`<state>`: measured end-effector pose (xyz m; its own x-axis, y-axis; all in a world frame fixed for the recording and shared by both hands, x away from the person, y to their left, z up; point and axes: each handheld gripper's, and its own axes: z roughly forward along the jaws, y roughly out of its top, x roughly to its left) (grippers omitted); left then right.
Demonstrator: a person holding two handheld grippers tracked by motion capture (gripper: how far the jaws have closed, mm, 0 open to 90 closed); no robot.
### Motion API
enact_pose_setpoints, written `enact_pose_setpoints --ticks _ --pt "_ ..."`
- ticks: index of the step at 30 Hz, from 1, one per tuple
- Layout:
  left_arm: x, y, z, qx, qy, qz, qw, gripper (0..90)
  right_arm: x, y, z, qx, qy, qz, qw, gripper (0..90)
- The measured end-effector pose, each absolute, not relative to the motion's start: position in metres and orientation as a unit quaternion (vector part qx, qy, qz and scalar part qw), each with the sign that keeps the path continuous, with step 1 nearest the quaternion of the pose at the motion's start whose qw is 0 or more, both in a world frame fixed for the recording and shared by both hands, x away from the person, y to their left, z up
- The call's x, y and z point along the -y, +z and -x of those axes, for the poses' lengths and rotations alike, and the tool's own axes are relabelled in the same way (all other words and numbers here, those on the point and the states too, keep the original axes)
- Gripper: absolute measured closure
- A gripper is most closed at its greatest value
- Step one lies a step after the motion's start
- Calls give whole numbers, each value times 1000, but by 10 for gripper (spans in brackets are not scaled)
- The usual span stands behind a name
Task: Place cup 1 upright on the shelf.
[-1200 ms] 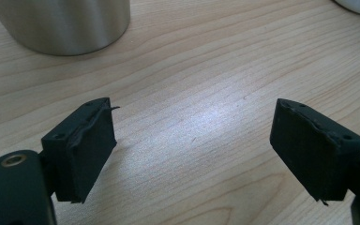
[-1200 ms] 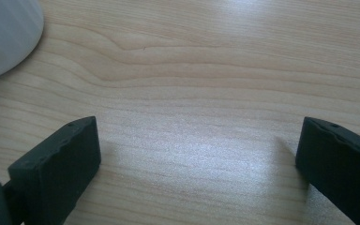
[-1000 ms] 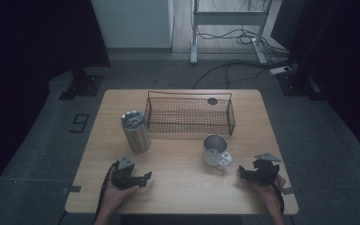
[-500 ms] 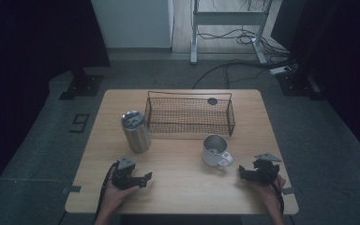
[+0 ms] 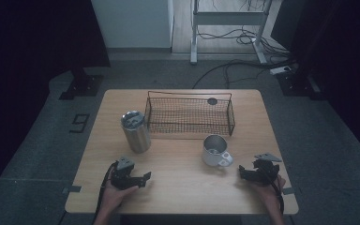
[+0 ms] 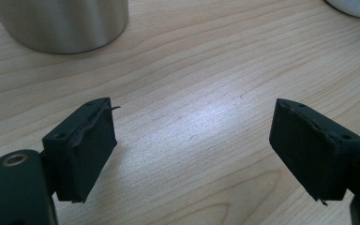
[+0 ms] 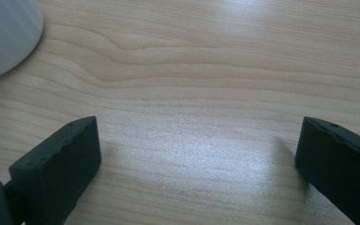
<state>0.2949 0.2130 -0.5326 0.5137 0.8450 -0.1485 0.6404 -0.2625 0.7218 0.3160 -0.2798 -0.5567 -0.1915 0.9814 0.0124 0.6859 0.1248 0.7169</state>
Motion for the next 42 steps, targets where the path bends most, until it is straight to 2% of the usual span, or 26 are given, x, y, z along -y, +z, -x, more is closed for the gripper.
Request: enact_pose_setpoints --ticks 14,25,42 --pt "-223 -521 -294 -483 143 -766 400 147 280 -557 -316 -709 304 -588 243 5" --pt "-238 -494 -293 -495 162 -740 426 130 280 -557 -316 -709 304 -588 243 8" --pt "-246 -481 -306 -492 177 -743 418 75 281 -556 -316 -703 304 -594 246 20"
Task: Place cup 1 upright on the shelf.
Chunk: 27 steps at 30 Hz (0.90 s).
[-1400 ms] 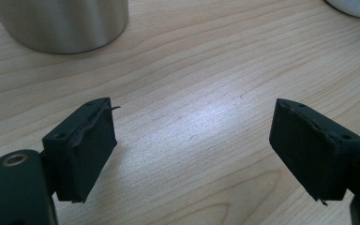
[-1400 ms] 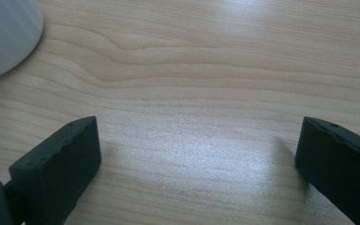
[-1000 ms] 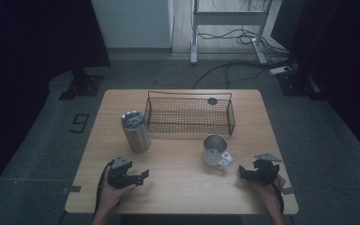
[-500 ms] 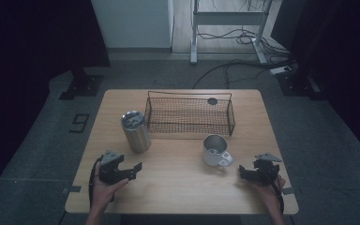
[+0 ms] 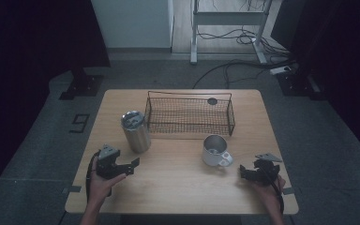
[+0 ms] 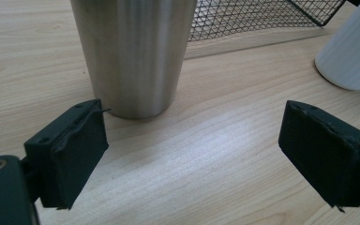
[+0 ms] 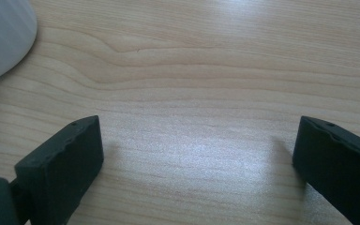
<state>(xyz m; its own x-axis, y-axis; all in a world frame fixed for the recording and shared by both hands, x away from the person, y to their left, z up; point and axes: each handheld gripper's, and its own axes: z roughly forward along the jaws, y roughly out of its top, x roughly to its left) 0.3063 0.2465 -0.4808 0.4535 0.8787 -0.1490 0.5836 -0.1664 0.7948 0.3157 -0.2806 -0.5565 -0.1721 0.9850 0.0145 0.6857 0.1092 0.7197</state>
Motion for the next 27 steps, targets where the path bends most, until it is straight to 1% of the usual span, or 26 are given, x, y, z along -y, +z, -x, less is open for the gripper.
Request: enact_pose_setpoints --ticks 5,27 --pt "-251 -479 -313 -498 179 -737 421 63 281 -556 -316 -703 304 -594 246 20" --pt "-251 -470 -336 -490 182 -741 422 44 281 -556 -316 -702 302 -595 247 22"
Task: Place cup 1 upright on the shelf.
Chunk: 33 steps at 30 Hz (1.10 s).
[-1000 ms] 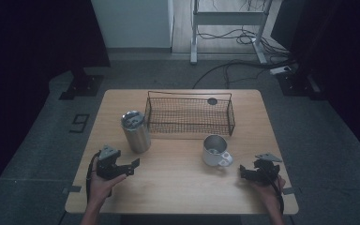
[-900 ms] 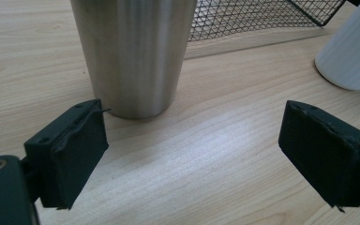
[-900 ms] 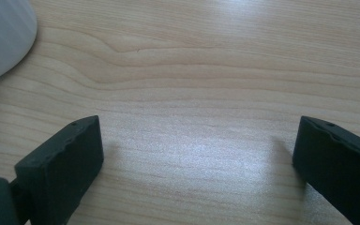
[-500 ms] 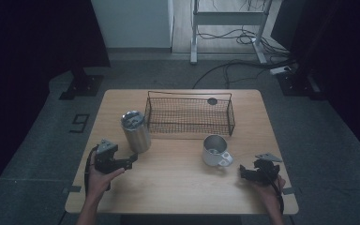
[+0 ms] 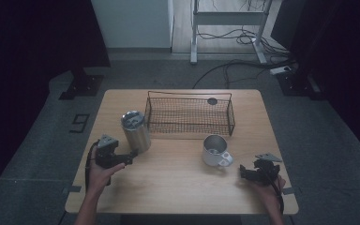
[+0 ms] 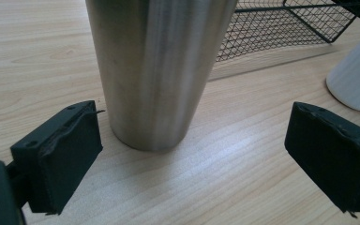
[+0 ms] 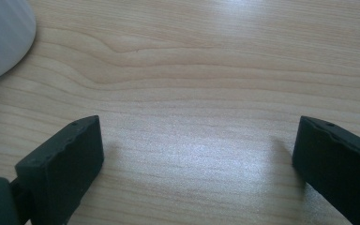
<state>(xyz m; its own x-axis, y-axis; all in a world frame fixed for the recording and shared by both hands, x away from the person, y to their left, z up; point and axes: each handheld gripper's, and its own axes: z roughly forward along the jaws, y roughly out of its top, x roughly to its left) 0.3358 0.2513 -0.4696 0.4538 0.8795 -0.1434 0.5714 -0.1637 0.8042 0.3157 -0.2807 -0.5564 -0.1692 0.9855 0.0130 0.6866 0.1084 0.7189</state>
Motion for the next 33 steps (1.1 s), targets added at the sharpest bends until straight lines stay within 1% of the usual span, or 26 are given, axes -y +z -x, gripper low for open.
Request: enact_pose_setpoints --ticks 33 --pt "-239 -460 -369 -483 205 -742 416 33 281 -556 -316 -701 302 -596 248 23"
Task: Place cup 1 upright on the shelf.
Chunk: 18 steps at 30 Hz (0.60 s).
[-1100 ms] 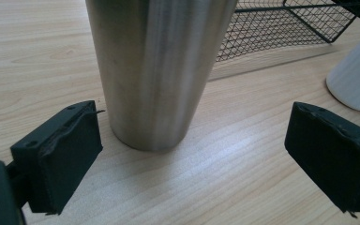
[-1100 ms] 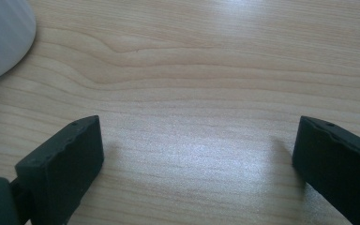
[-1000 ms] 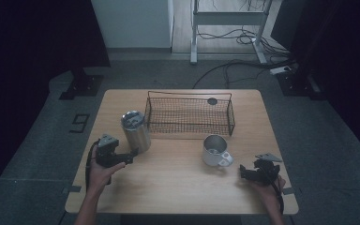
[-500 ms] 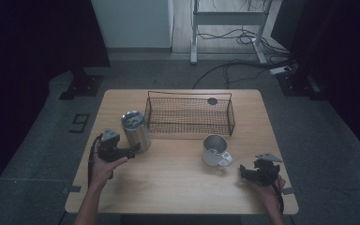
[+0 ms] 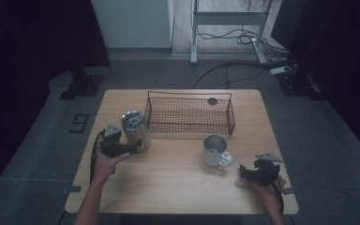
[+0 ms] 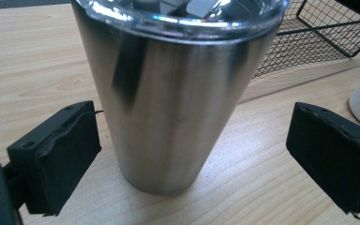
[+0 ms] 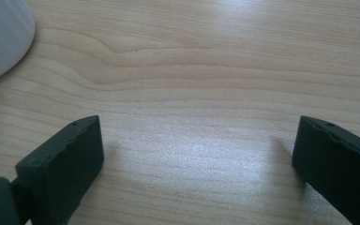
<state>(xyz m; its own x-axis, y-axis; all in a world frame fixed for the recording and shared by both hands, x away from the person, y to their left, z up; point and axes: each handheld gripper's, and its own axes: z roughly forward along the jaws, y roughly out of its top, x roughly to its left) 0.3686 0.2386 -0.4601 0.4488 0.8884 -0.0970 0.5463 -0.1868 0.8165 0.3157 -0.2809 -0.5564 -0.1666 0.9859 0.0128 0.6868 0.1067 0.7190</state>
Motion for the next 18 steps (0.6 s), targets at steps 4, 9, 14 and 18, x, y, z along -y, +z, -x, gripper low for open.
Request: enact_pose_setpoints --ticks 4,9,14,18 --pt "-236 -457 -373 -483 208 -743 414 33 281 -556 -316 -702 302 -596 248 23" --pt "-235 -456 -378 -481 209 -743 415 29 281 -556 -316 -702 302 -596 248 23" --pt "-235 -457 -383 -483 211 -741 416 30 281 -556 -316 -702 302 -596 248 23" --pt "-234 -458 -386 -484 216 -742 411 30 281 -556 -316 -701 302 -596 248 23"
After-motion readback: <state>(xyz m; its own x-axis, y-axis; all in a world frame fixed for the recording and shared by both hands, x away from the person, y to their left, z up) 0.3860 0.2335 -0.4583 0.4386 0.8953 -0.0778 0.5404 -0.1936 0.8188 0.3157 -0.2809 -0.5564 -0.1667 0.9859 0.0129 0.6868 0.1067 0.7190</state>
